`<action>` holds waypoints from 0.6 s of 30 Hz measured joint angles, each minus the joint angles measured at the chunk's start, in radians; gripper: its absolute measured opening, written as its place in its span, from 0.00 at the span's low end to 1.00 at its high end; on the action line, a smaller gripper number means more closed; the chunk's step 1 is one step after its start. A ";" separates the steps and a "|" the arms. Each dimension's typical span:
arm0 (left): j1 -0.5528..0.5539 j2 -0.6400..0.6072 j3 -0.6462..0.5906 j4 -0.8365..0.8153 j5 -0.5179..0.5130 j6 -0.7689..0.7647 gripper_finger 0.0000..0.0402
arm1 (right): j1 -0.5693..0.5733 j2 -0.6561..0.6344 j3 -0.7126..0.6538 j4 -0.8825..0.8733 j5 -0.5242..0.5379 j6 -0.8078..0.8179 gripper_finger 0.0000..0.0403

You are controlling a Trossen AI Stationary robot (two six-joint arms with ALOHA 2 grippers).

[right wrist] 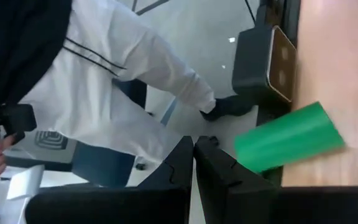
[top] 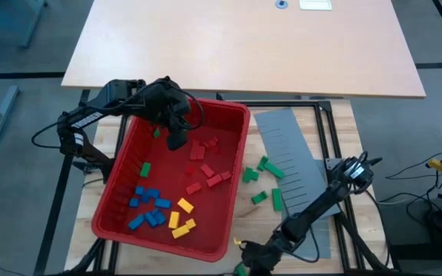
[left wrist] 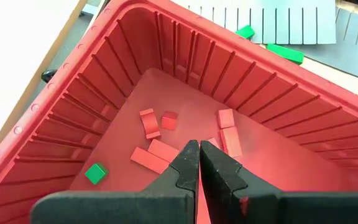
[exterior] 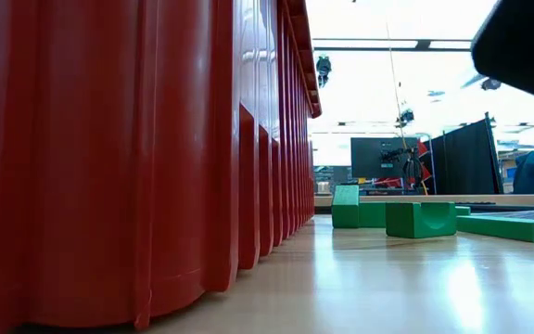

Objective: Sort blocks

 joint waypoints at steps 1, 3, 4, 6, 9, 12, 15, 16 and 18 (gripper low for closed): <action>0.000 0.000 0.000 0.000 0.000 -0.003 0.00 | 0.003 0.006 0.000 0.013 -0.004 0.000 0.00; 0.000 0.000 0.000 -0.001 0.000 -0.010 0.00 | 0.005 0.014 0.000 0.031 -0.006 0.000 0.00; 0.000 0.000 0.000 -0.001 0.000 -0.013 0.00 | 0.006 0.019 0.000 0.033 -0.005 0.001 0.00; 0.000 0.000 0.000 -0.002 0.000 -0.015 0.00 | 0.005 0.028 0.000 0.047 -0.005 0.002 0.00; 0.002 0.000 0.000 -0.002 0.000 -0.015 0.00 | 0.006 0.045 0.000 0.098 -0.006 0.009 0.00; 0.003 0.000 0.000 -0.003 0.000 -0.019 0.00 | 0.011 0.062 0.000 0.132 -0.021 0.021 0.00; 0.004 0.000 0.000 -0.003 0.000 -0.019 0.00 | 0.016 0.075 -0.001 0.131 -0.025 0.022 0.00; 0.004 0.000 0.000 -0.003 0.000 -0.019 0.00 | 0.017 0.077 -0.001 0.131 -0.027 0.021 0.00; 0.006 0.000 0.000 -0.002 0.000 -0.019 0.00 | 0.019 0.083 0.000 0.139 -0.031 0.021 0.00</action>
